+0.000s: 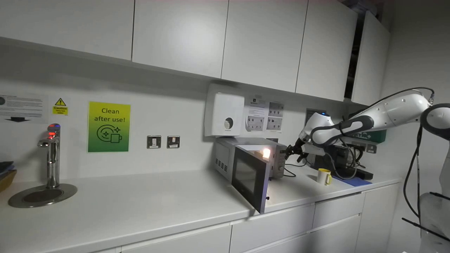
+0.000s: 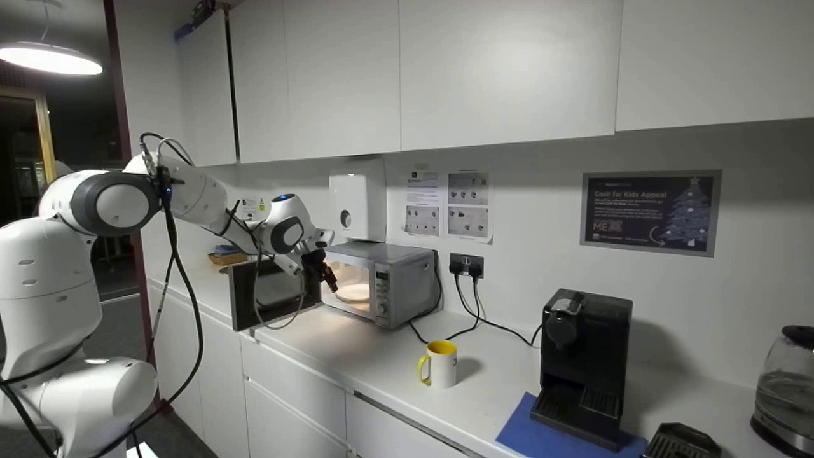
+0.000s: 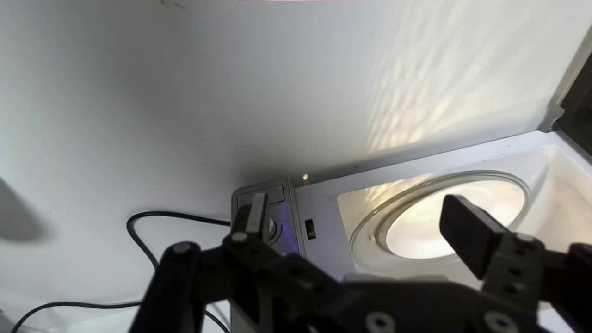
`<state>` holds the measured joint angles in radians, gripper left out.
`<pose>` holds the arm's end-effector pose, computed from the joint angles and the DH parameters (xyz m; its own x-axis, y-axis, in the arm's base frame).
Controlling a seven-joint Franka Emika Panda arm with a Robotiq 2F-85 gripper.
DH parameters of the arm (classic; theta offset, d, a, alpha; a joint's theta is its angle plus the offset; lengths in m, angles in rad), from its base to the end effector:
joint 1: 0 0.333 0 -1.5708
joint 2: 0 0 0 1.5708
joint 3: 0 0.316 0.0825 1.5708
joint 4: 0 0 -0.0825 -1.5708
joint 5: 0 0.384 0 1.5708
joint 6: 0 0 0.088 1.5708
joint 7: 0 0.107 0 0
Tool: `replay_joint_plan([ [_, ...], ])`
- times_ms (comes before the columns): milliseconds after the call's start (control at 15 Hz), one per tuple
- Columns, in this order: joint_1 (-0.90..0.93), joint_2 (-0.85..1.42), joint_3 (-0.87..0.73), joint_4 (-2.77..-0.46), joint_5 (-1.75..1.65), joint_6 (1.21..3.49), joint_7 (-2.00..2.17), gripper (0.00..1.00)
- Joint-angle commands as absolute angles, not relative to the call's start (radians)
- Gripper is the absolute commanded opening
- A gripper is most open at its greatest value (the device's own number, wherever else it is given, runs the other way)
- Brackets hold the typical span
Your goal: Put the white plate in the microwave.
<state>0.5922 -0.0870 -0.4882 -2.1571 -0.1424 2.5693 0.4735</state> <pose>0.5586 0.0552 0.4859 0.8473 -0.2762 0.4536 -0.2391 -0.9610 -0.1386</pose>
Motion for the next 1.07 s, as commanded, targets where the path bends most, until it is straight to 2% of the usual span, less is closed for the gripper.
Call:
replay_joint_plan([
  [0, 0.343, -0.140, -0.226, -2.150, -0.056, 2.455, 0.433, 1.00],
  [333, 0.182, -0.142, -0.068, -2.117, 0.055, 2.363, 0.393, 1.00],
  [1000, 0.099, -0.118, 0.001, -2.114, 0.068, 2.349, 0.384, 1.00],
])
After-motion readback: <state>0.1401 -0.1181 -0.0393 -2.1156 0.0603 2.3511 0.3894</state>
